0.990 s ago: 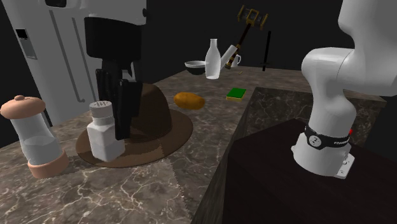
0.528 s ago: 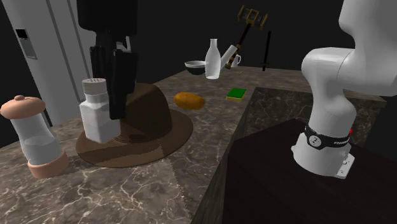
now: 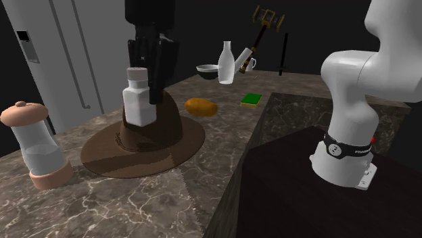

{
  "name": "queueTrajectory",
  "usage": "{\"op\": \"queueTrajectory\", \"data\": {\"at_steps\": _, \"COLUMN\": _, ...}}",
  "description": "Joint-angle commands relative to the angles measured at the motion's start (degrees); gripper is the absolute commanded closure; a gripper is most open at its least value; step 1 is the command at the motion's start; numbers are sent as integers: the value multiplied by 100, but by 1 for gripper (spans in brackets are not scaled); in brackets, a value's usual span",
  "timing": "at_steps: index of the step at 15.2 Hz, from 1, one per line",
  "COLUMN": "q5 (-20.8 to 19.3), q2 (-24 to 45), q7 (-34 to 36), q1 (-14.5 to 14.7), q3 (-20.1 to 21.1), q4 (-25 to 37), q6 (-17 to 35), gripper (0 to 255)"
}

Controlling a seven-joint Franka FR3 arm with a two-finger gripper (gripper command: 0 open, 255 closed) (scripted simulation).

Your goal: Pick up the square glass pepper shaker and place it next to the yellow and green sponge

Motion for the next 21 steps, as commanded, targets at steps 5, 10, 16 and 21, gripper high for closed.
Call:
{"op": "queueTrajectory", "data": {"at_steps": 5, "q5": -170, "q2": -890, "q7": -549, "q1": -309, "q3": -331, "q4": -900, "q6": -29, "gripper": 255}}
{"op": "queueTrajectory", "data": {"at_steps": 10, "q5": -393, "q2": -1563, "q7": -1009, "q1": -605, "q3": -650, "q4": -1477, "q6": -154, "gripper": 255}}
{"op": "queueTrajectory", "data": {"at_steps": 16, "q5": -731, "q2": -2250, "q7": -1612, "q1": -1016, "q3": -1093, "q4": -1949, "q6": -398, "gripper": 255}}
{"op": "queueTrajectory", "data": {"at_steps": 21, "q5": -1047, "q2": -2688, "q7": -2168, "q1": -1384, "q3": -1517, "q4": -2154, "q6": -648, "gripper": 255}}
